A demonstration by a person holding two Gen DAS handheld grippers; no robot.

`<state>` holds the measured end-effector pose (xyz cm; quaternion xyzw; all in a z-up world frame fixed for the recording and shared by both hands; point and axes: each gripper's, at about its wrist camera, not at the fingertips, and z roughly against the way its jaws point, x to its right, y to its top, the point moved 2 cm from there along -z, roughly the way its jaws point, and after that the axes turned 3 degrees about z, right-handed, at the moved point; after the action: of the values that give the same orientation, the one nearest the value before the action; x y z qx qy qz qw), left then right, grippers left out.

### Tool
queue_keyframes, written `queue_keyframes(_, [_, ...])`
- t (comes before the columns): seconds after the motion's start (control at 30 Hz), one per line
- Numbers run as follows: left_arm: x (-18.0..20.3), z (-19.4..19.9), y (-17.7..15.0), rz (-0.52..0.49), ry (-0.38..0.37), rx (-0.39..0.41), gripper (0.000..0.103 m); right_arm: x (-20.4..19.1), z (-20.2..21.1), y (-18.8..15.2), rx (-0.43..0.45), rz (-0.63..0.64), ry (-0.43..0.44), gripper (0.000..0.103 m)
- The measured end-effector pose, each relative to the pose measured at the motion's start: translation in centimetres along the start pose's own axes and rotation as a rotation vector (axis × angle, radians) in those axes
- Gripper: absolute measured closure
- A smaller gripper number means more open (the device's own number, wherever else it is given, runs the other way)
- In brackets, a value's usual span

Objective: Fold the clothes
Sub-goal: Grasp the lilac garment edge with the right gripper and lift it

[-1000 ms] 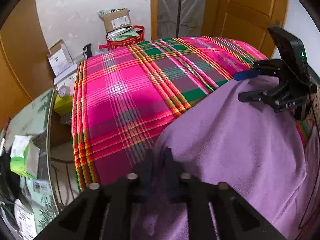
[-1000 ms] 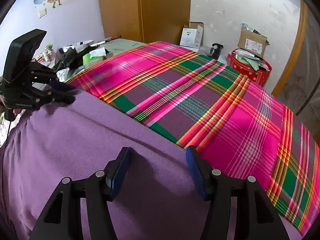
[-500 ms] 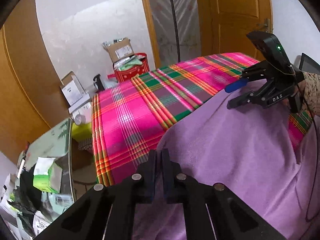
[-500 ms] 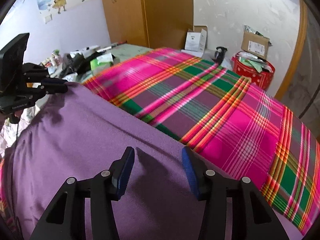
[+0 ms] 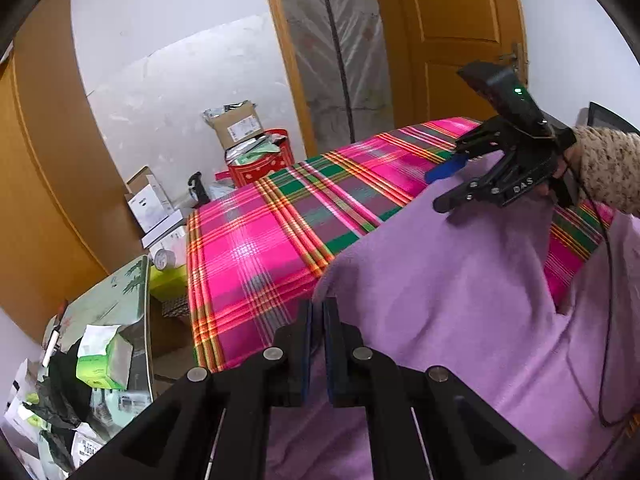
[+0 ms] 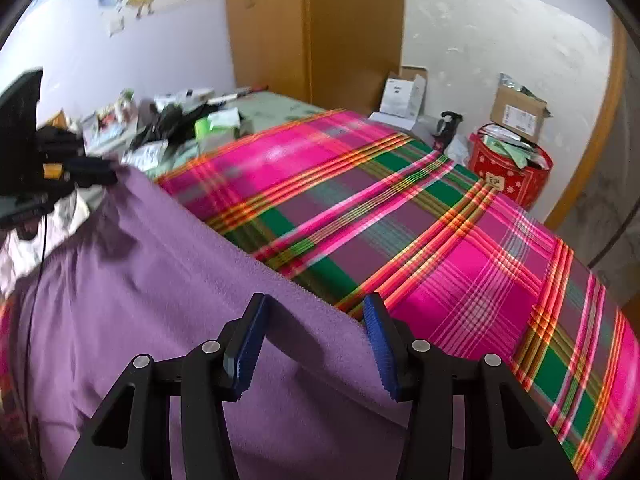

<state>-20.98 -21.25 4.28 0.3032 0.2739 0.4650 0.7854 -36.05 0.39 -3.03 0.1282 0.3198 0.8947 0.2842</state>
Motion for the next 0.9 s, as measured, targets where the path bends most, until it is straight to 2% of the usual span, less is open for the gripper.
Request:
queue_keyframes(0.13, [0.3, 0.3, -0.3, -0.003, 0.002, -0.007, 0.097, -0.5, -0.3, -0.4, -0.049, 0.041, 0.016, 0.052])
queue_keyframes(0.2, [0.2, 0.2, -0.4, 0.001, 0.008, -0.019, 0.097, -0.8, -0.1, -0.8, -0.055, 0.060, 0.015, 0.056])
queue_keyframes(0.27, [0.1, 0.0, -0.6, 0.013, 0.014, -0.026, 0.097, -1.3, 0.2, -1.1, -0.059, 0.084, 0.007, 0.081])
queue_keyframes(0.33, [0.0, -0.1, -0.6, 0.027, 0.015, -0.027, 0.097, -2.0, 0.5, -1.3, -0.068, 0.122, -0.022, 0.093])
queue_keyframes(0.47, [0.0, 0.1, -0.7, 0.036, 0.025, -0.027, 0.097, -3.4, 1.7, -1.8, -0.059, 0.198, -0.084, 0.095])
queue_keyframes(0.67, [-0.2, 1.1, -0.9, 0.055, 0.041, -0.029, 0.097, -4.3, 4.7, -1.3, 0.010, 0.159, -0.109, 0.096])
queue_keyframes(0.9, [-0.2, 2.6, -1.0, 0.066, 0.054, -0.013, 0.097, -7.3, 8.2, -0.9, 0.040, 0.179, -0.157, 0.096])
